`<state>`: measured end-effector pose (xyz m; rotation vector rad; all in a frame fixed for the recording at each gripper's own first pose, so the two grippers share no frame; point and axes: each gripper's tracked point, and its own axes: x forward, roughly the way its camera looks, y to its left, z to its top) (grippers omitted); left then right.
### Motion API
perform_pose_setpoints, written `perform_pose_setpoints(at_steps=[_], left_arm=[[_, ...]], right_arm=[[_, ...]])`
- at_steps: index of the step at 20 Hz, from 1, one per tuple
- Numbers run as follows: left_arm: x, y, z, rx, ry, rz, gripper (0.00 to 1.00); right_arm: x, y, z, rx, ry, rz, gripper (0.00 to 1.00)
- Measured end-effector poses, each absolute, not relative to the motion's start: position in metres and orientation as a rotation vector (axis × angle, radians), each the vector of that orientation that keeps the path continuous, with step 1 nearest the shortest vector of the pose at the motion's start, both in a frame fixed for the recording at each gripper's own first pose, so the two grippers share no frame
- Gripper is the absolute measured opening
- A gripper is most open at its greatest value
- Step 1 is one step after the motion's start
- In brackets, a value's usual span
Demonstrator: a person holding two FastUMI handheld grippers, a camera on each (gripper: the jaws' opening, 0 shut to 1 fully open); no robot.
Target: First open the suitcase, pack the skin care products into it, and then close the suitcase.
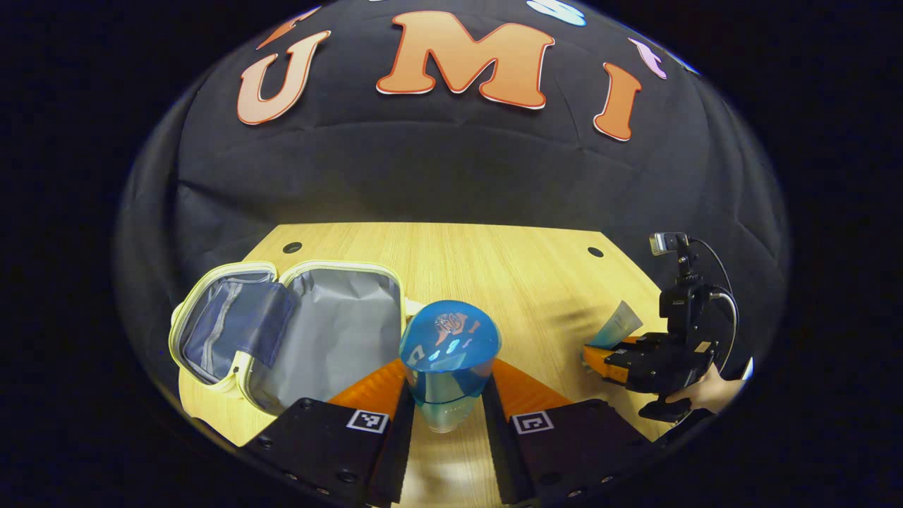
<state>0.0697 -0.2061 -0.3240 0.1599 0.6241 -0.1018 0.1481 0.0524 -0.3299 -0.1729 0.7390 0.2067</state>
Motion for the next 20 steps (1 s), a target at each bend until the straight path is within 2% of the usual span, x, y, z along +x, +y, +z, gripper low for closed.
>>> perform_pose_setpoints(at_steps=[5, 10, 11, 12, 13, 16, 20], left_arm=[[0.055, -0.174, -0.304, 0.158, 0.677, -0.078, 0.49], [0.046, -0.123, -0.277, 0.158, 0.794, -0.065, 0.49], [0.045, -0.114, -0.273, 0.155, 0.828, -0.066, 0.49], [0.044, -0.104, -0.27, 0.155, 0.855, -0.07, 0.49], [0.046, -0.094, -0.272, 0.16, 0.892, -0.079, 0.49], [0.06, -0.063, -0.285, 0.187, 0.993, -0.101, 0.49], [0.087, -0.025, -0.317, 0.194, 1.115, -0.115, 0.49]], right_arm=[[0.126, 0.07, -0.305, -0.08, 0.836, 0.244, 0.42], [0.092, 0.118, -0.258, 0.017, 0.909, 0.385, 0.42], [0.086, 0.128, -0.25, 0.027, 0.917, 0.411, 0.37], [0.081, 0.137, -0.244, 0.034, 0.924, 0.426, 0.42], [0.074, 0.145, -0.239, 0.045, 0.937, 0.435, 0.41], [0.059, 0.171, -0.225, 0.104, 0.952, 0.439, 0.41], [0.046, 0.194, -0.227, 0.122, 0.949, 0.374, 0.42]])
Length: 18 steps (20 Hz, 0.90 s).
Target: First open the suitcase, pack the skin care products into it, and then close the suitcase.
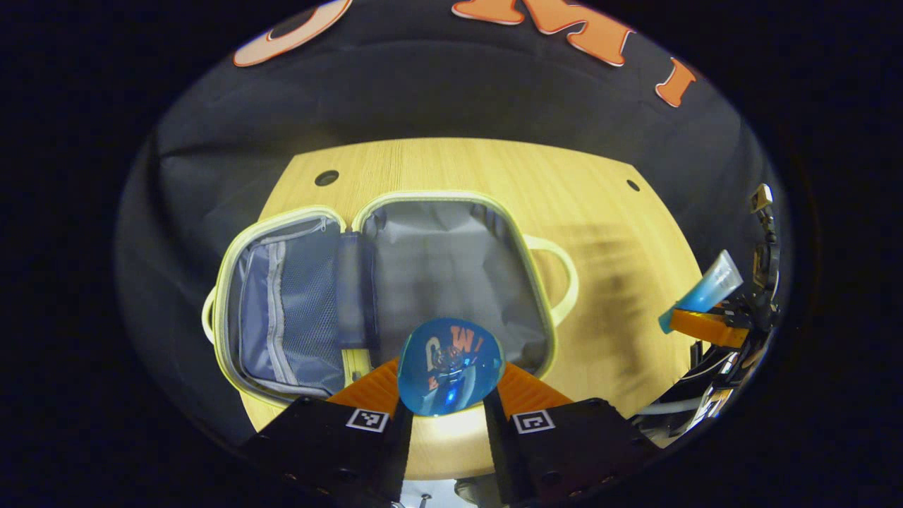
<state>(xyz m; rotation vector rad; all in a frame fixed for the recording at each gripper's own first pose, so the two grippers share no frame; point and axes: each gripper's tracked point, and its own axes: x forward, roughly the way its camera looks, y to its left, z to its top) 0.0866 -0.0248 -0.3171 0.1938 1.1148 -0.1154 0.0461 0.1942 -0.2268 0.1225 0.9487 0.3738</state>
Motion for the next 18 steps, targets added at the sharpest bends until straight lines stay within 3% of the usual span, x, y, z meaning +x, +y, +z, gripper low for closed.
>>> perform_pose_setpoints(at_steps=[6, 13, 17, 18], left_arm=[[0.112, -0.014, -0.37, 0.228, 1.247, -0.154, 0.5], [0.159, -0.021, -0.378, 0.294, 1.192, -0.18, 0.49], [0.162, -0.018, -0.38, 0.272, 1.184, -0.184, 0.53], [0.161, -0.024, -0.375, 0.252, 1.18, -0.197, 0.6]], right_arm=[[0.035, 0.217, -0.24, 0.173, 0.969, 0.266, 0.42], [0.041, 0.228, -0.241, 0.172, 0.979, 0.212, 0.42], [0.047, 0.233, -0.233, 0.172, 0.972, 0.212, 0.42], [0.049, 0.235, -0.231, 0.169, 0.97, 0.216, 0.42]])
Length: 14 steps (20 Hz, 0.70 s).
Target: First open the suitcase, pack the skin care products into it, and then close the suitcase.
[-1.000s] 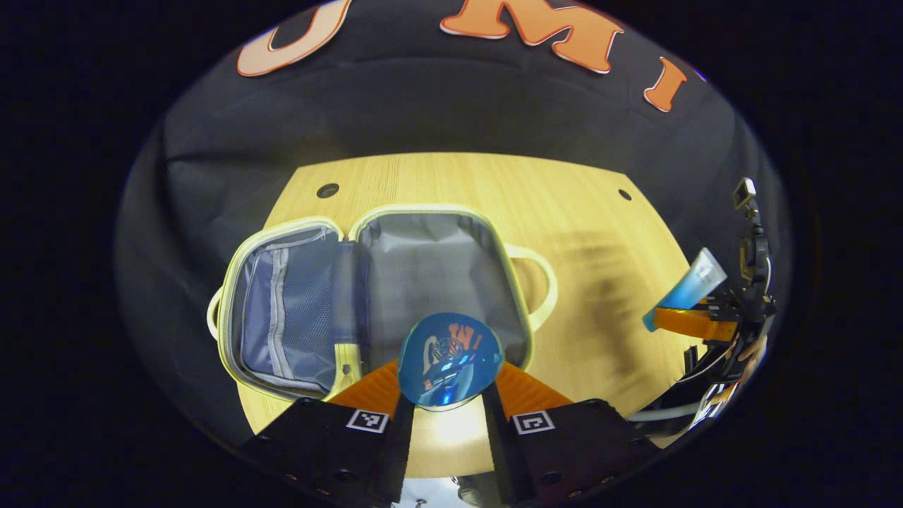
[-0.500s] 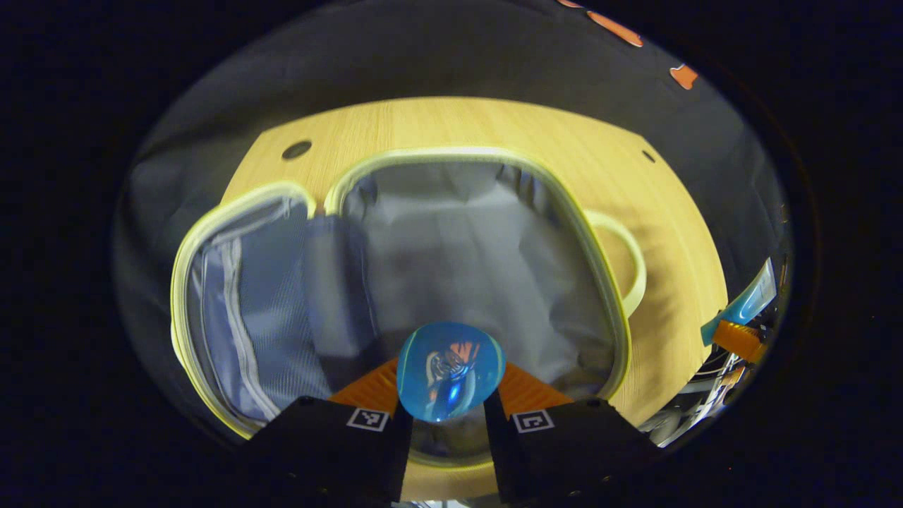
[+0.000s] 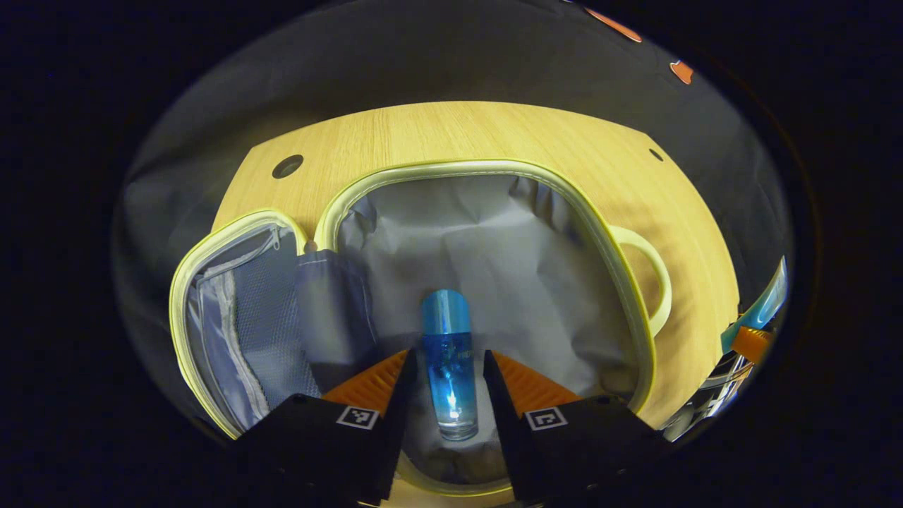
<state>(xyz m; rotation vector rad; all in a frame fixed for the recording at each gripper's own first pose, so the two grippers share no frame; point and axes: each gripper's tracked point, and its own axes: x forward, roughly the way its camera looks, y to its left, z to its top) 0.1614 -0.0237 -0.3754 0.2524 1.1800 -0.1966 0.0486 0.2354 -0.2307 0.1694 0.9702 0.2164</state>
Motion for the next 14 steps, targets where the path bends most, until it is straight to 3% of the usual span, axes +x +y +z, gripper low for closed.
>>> perform_pose_setpoints(at_steps=[1, 2, 4, 10, 14], left_arm=[[0.161, -0.029, -0.372, 0.237, 1.172, -0.209, 0.67], [0.162, -0.031, -0.365, 0.235, 1.158, -0.21, 0.84], [0.164, -0.027, -0.353, 0.251, 1.115, -0.197, 0.94], [0.154, -0.032, -0.272, 0.087, 0.948, -0.236, 0.93], [0.148, 0.007, -0.212, 0.089, 0.818, -0.185, 0.93]], right_arm=[[0.05, 0.239, -0.228, 0.164, 0.969, 0.223, 0.42], [0.052, 0.242, -0.225, 0.158, 0.967, 0.232, 0.42], [0.054, 0.254, -0.216, 0.147, 0.966, 0.264, 0.42], [0.068, 0.305, -0.189, 0.083, 0.995, 0.388, 0.42], [0.077, 0.345, -0.185, 0.028, 1.05, 0.472, 0.41]])
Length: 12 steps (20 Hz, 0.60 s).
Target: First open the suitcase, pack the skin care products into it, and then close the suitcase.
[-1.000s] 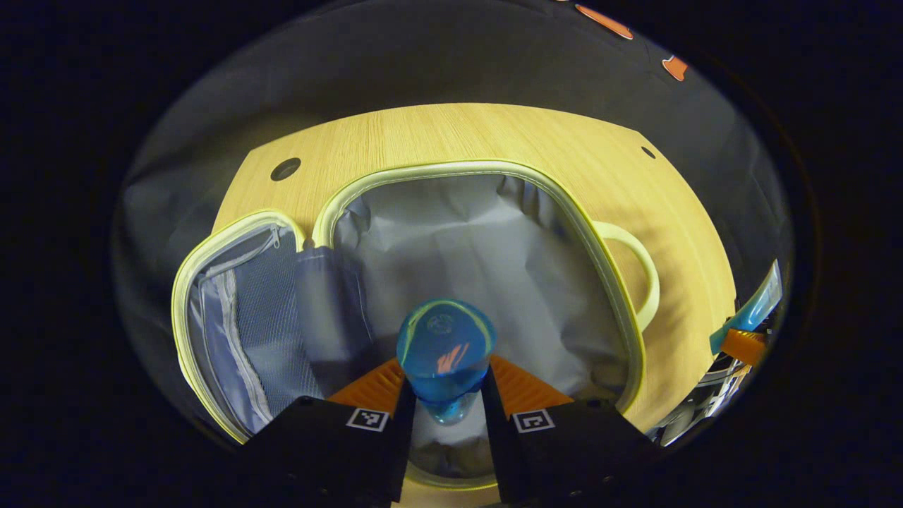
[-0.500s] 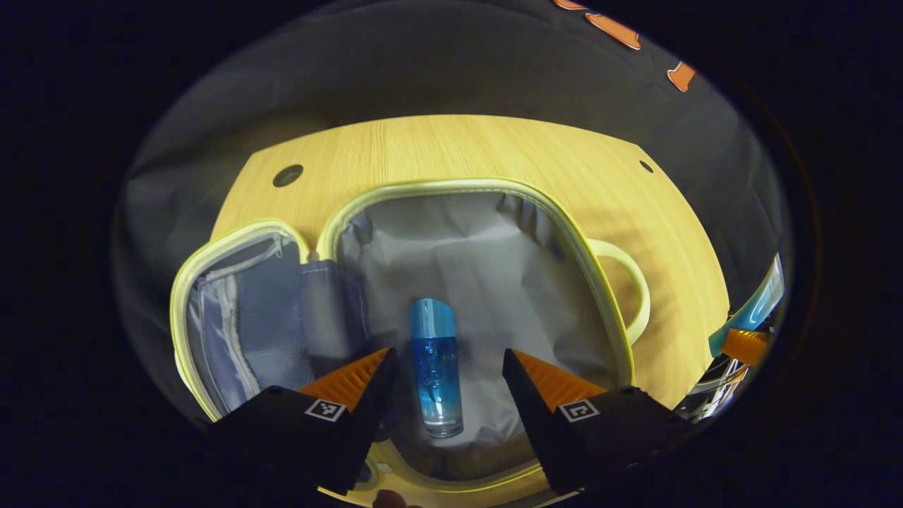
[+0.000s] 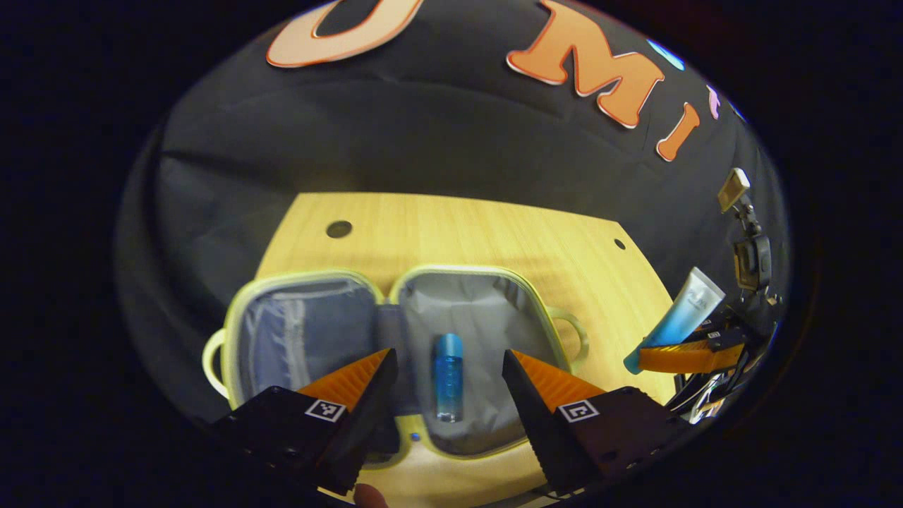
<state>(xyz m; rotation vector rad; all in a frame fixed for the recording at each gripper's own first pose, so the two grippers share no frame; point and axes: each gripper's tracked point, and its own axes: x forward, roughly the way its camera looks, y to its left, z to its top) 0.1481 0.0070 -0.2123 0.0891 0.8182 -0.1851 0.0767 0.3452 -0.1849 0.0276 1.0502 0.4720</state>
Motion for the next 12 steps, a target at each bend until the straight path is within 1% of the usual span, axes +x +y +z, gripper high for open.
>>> perform_pose_setpoints(at_steps=[3, 4, 7, 10, 12], left_arm=[[0.125, 0.041, -0.176, 0.069, 0.785, -0.16, 0.94], [0.12, 0.053, -0.175, 0.051, 0.787, -0.148, 0.96], [0.109, 0.09, -0.182, 0.021, 0.796, -0.1, 0.96], [0.099, 0.121, -0.183, 0.005, 0.81, -0.056, 0.96], [0.096, 0.136, -0.185, 0.008, 0.818, -0.037, 0.96]], right_arm=[[0.075, 0.376, -0.204, 0.013, 1.147, 0.51, 0.41], [0.071, 0.382, -0.216, 0.01, 1.197, 0.516, 0.41], [0.069, 0.393, -0.245, 0.007, 1.311, 0.509, 0.41], [0.071, 0.406, -0.271, 0.016, 1.374, 0.49, 0.41], [0.075, 0.406, -0.289, 0.002, 1.403, 0.456, 0.41]])
